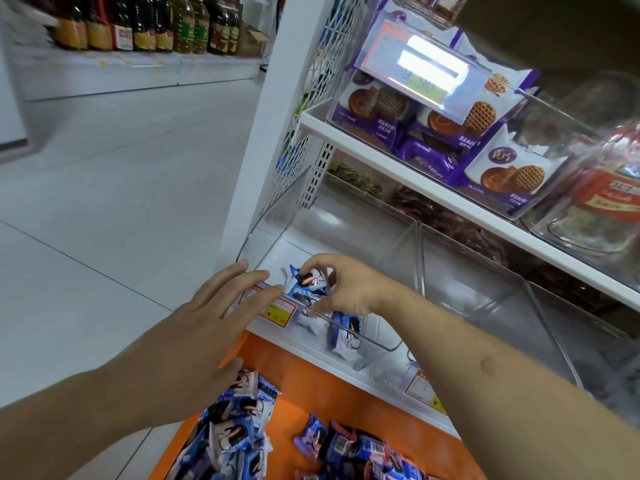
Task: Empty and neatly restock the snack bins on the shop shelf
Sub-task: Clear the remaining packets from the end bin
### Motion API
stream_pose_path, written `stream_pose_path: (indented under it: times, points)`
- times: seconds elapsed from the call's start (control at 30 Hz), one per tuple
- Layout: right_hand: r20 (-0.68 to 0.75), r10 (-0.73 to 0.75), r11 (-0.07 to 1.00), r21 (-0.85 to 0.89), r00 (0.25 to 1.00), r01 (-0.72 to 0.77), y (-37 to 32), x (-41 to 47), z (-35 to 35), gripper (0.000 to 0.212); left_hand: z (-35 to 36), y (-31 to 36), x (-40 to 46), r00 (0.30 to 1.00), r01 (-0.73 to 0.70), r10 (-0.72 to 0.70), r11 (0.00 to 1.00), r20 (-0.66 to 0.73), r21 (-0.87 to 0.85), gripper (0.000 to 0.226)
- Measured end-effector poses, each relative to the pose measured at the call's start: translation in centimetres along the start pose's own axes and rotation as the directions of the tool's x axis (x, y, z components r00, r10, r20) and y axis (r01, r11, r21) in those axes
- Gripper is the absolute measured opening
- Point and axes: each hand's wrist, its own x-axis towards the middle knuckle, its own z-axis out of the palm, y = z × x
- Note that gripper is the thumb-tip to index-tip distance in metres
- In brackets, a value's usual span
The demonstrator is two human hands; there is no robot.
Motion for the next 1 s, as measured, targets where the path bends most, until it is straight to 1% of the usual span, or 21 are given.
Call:
stream_pose_path:
  times: [0.13, 0.27, 0.33, 0.4, 0.43, 0.5, 0.63, 0.73, 0.8, 0.83, 0.9, 0.93, 1.0]
  points:
    - [-0.061, 0.006, 0.997, 0.077, 0.998, -0.001, 0.3, 0.0, -0.4, 0.052, -0.1, 0.1, -0.1, 1.0, -0.003, 0.003, 1.0, 0.009, 0.001, 0.101]
    - [-0.156, -0.003, 0.998, 0.065, 0.988, 0.014, 0.7, 0.0, -0.6, 0.05, -0.3, 0.2, -0.2, 1.0, 0.009, -0.008, 1.0, 0.022, -0.01, 0.101]
    - [-0.204, 0.002, 0.993, 0.118, 0.979, 0.023, 0.8, -0.2, -0.9, 0.051, -0.8, 0.5, -0.1, 0.999, 0.01, -0.009, 1.0, 0.042, -0.014, 0.101]
    - [-0.253, 0.005, 0.985, 0.17, 0.968, 0.039, 0.7, -0.7, -1.6, 0.05, -1.5, 0.9, 0.1, 0.995, 0.028, -0.028, 1.0, 0.1, -0.002, 0.099]
    - [-0.281, 0.004, 0.986, 0.162, 0.96, 0.044, 0.6, -1.1, -1.9, 0.05, -1.8, 1.2, 0.1, 0.99, 0.043, -0.043, 0.999, 0.134, -0.001, 0.097]
    - [-0.349, 0.0, 0.99, 0.132, 0.937, 0.05, 0.4, -1.9, -2.8, 0.051, -2.2, 1.5, 0.1, 0.988, 0.05, -0.048, 0.999, 0.149, -0.006, 0.095]
    - [-0.455, -0.017, 0.979, 0.173, 0.89, 0.107, -0.7, -5.0, -4.0, 0.058, -2.2, 1.5, 0.0, 0.985, 0.066, -0.063, 0.998, 0.163, -0.012, 0.094]
    - [-0.541, -0.068, 0.955, 0.208, 0.838, 0.212, -2.7, -9.1, -4.4, 0.058, -2.5, 1.6, 0.1, 0.979, 0.071, -0.068, 0.997, 0.192, -0.012, 0.094]
    - [-0.597, -0.071, 0.925, 0.26, 0.799, 0.277, -3.7, -12.2, -4.0, 0.059, -2.6, 1.3, 0.4, 0.979, 0.058, -0.055, 0.998, 0.196, -0.008, 0.095]
    - [-0.605, -0.068, 0.907, 0.293, 0.793, 0.301, -4.1, -13.7, -3.4, 0.06, -2.6, 1.2, 0.5, 0.979, 0.056, -0.053, 0.998, 0.195, -0.012, 0.095]
    - [-0.586, -0.072, 0.856, 0.379, 0.807, 0.352, -4.6, -16.2, -1.2, 0.062, -2.6, 0.9, 0.6, 0.98, 0.055, -0.05, 0.998, 0.19, -0.024, 0.094]
    - [-0.557, -0.073, 0.826, 0.431, 0.827, 0.363, -4.7, -17.2, 0.3, 0.063, -2.6, 0.8, 0.6, 0.982, 0.052, -0.045, 0.998, 0.183, -0.031, 0.092]
    - [-0.459, -0.044, 0.782, 0.537, 0.887, 0.317, -4.4, -18.3, 4.1, 0.063, -2.7, 0.8, 0.4, 0.984, 0.048, -0.038, 0.997, 0.177, -0.053, 0.09]
